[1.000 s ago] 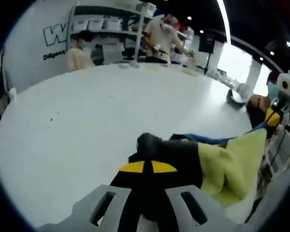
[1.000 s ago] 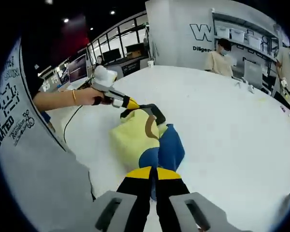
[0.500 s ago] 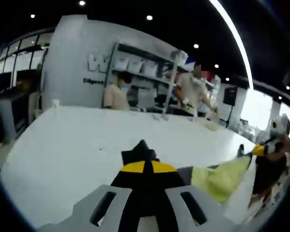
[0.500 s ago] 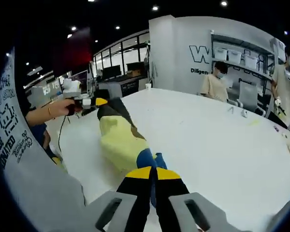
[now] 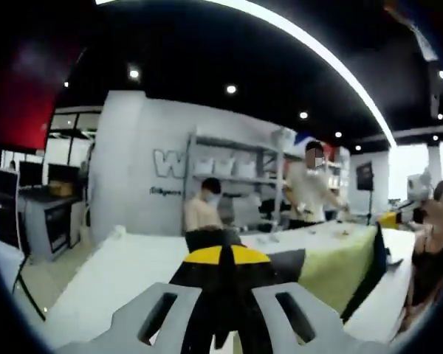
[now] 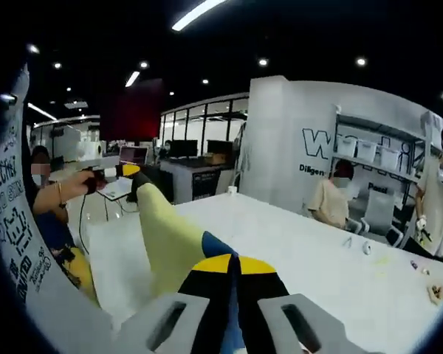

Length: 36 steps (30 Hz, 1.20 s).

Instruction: Fold the garment on the visible template until the final outline fits inside the template.

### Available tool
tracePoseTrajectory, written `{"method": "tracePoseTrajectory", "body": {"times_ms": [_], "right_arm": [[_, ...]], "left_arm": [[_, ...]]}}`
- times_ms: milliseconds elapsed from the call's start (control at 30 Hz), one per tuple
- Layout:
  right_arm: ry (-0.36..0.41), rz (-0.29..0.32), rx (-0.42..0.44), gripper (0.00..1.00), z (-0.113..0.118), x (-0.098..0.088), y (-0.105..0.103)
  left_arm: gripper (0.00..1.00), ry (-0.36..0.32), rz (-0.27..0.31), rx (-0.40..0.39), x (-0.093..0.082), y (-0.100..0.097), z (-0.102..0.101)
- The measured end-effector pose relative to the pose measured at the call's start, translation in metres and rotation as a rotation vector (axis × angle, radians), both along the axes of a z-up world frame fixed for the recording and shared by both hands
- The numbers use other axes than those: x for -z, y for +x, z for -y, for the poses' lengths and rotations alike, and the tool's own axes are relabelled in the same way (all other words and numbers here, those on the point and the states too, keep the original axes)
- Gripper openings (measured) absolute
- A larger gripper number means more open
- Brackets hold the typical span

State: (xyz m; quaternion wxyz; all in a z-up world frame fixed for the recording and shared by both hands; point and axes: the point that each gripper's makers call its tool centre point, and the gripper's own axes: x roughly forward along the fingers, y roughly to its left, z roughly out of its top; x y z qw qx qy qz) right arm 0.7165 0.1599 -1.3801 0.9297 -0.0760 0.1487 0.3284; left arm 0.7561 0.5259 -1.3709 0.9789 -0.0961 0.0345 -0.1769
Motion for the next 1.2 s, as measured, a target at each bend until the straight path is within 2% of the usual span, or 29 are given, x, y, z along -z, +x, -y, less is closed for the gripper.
{"method": "tracePoseTrajectory", "body": {"times_ms": [33,67,133,167,233,267,333,367,433,500,533,600,633,700,800,833,967,1000,1033,1100,1167,1200], "right_arm": [[0.005,0.037,-0.005,0.00,-0.002,-0.014,0.003],[0.001,0.081,-0.014,0.00,-0.005,-0.034,0.005],[0.008,0.117,-0.028,0.00,-0.008,-0.052,0.006],[0.028,0.153,-0.040,0.00,-0.013,-0.077,0.004],[0.054,0.179,-0.045,0.00,-0.015,-0.090,0.002],[0.071,0.199,-0.054,0.00,-0.016,-0.103,-0.001],[0.088,0.208,-0.075,0.00,-0.019,-0.113,-0.006],[0.098,0.201,-0.086,0.00,-0.019,-0.112,-0.006],[0.093,0.161,-0.114,0.00,-0.020,-0.096,-0.003],[0.109,0.087,-0.102,0.00,-0.024,-0.068,0.001],[0.094,-0.009,-0.083,0.00,-0.026,-0.025,0.006],[0.093,-0.032,-0.079,0.00,-0.033,-0.009,0.007],[0.117,-0.055,-0.073,0.00,-0.033,-0.001,0.012],[0.099,-0.073,-0.061,0.00,-0.033,0.008,0.025],[0.061,-0.068,-0.053,0.00,-0.035,0.012,0.048],[0.063,-0.069,-0.050,0.00,-0.036,0.013,0.057],[0.066,-0.064,-0.025,0.00,-0.040,0.017,0.091],[0.061,-0.063,-0.023,0.00,-0.041,0.018,0.095],[0.042,-0.057,-0.012,0.00,-0.042,0.024,0.108],[0.024,-0.048,0.041,0.00,-0.041,0.033,0.130],[0.012,-0.041,0.072,0.00,-0.039,0.039,0.140],[-0.081,-0.042,0.110,0.00,-0.043,0.065,0.162]], "left_arm": [[0.00,0.038,0.070,-0.014,-0.021,-0.010,-0.005],[0.00,0.073,0.102,-0.035,-0.036,-0.016,-0.010],[0.00,0.096,0.144,-0.047,-0.054,-0.023,-0.012],[0.00,0.099,0.177,-0.047,-0.074,-0.033,-0.010],[0.00,0.097,0.233,-0.074,-0.092,-0.040,-0.014],[0.00,0.089,0.263,-0.089,-0.106,-0.048,-0.016],[0.00,0.087,0.274,-0.110,-0.116,-0.057,-0.017],[0.00,0.098,0.279,-0.122,-0.117,-0.060,-0.017],[0.00,0.129,0.251,-0.147,-0.102,-0.060,-0.022],[0.00,0.119,0.179,-0.150,-0.069,-0.056,-0.026],[0.00,0.096,0.090,-0.169,-0.028,-0.053,-0.032],[0.00,0.085,0.076,-0.171,-0.016,-0.048,-0.034],[0.00,0.079,0.057,-0.164,-0.008,-0.042,-0.036],[0.00,0.096,0.027,-0.162,0.002,-0.026,-0.039],[0.00,0.111,0.021,-0.144,0.007,0.002,-0.040],[0.00,0.113,0.021,-0.141,0.008,0.007,-0.040],[0.00,0.141,0.011,-0.136,0.019,0.052,-0.043],[0.00,0.139,0.009,-0.138,0.020,0.057,-0.044],[0.00,0.128,-0.001,-0.137,0.027,0.074,-0.047],[0.00,0.082,-0.047,-0.165,0.036,0.092,-0.047],[0.00,0.098,-0.054,-0.160,0.046,0.110,-0.048],[0.00,0.108,-0.089,-0.160,0.063,0.126,-0.048]]}}
